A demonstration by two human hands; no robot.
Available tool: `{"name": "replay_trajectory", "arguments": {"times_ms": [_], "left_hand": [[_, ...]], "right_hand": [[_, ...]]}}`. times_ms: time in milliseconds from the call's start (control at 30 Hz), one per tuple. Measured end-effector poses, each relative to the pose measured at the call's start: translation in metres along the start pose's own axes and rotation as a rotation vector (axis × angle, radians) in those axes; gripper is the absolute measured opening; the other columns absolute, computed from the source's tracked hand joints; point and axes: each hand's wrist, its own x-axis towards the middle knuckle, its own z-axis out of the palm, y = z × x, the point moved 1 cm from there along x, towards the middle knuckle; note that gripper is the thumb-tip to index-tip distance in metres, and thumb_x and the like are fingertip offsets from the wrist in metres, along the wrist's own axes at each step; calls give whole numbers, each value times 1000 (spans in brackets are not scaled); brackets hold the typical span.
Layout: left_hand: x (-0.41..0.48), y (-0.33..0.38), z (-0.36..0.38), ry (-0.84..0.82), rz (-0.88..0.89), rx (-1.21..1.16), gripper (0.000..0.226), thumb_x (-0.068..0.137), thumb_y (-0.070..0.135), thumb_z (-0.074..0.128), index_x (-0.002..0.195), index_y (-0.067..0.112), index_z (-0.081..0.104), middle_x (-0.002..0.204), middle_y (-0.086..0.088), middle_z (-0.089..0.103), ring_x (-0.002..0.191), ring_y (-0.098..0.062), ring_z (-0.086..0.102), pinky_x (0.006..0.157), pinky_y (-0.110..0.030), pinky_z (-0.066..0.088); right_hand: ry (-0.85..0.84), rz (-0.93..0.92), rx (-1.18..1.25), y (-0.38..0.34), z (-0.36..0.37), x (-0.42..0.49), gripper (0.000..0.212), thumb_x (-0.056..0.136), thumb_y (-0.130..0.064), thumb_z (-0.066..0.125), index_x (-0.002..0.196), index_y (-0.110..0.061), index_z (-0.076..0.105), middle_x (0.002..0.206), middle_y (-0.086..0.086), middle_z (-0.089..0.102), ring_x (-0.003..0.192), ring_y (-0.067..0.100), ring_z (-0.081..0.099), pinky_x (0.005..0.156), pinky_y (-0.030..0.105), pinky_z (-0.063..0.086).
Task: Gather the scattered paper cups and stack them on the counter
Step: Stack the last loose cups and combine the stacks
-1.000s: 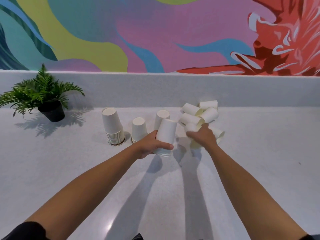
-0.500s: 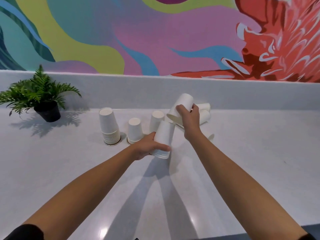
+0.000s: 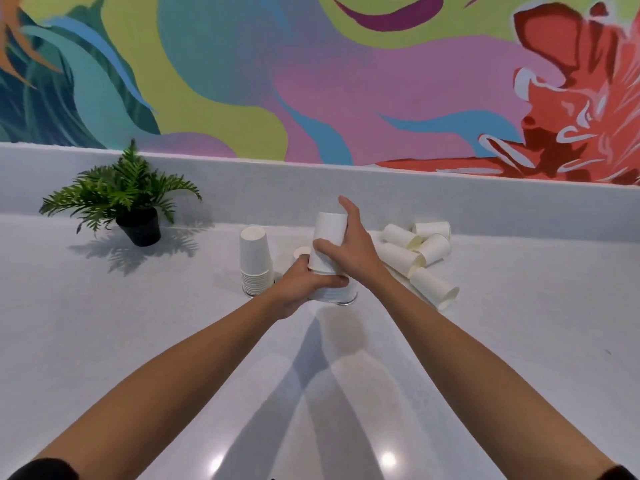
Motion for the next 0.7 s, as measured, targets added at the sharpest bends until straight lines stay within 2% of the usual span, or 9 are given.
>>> {"name": "replay_trajectory", "arguments": {"times_ms": [100,233,300,400,533,633,700], "left_hand": [[-1,10,-17,109,63,22,90,47,30,88,126,14,49,117,-5,67,109,-21,66,94,-40,54],[3,23,-31,228,138,12,99,41,32,87,127,17,41,117,-2,63,107,-18,64,94,-39,53],[6,29,-38,229,162,23,93,49,29,88,128,17,40,118,-2,62,107,-17,64,90,-36,54],[12,35,-45,203,189,79,68,69,16,82,125,18,44,119,-1,62,107,-15,63,81,-28,52],[29,32,-54,210,183,130,70,59,18,78,121,17,46,114,2,66,106,-16,64,88,-39,55],[38,27,-55,235,163,177,73,55,20,79,121,21,47,116,4,66,107,-15,64,92,-42,55],[45,20,-56,262,139,203,72,56,23,79,120,23,47,115,4,66,106,-16,64,93,-44,54]], "right_hand": [[-52,-28,-19,-13,9,10,84,81,-32,71,146,-31,19,131,0,50,104,19,53,95,38,48],[-105,-2,81,-23,10,23,82,78,-30,75,143,-29,26,122,-2,52,103,18,54,91,34,50],[-158,24,113,-25,9,30,71,77,-28,76,136,-28,35,118,-2,55,103,19,57,86,36,54],[-197,34,139,-26,9,38,62,75,-21,77,126,-25,42,115,-1,57,103,19,57,81,39,57],[-179,-51,48,-27,16,49,64,69,-13,79,121,-21,44,112,-2,59,98,15,56,77,26,49],[-199,-75,-32,-21,20,54,63,68,-11,79,119,-21,44,108,-1,61,95,15,57,73,26,48],[-209,-60,-38,-15,22,58,61,69,-13,79,118,-21,44,107,0,62,95,16,57,77,28,48]]}}
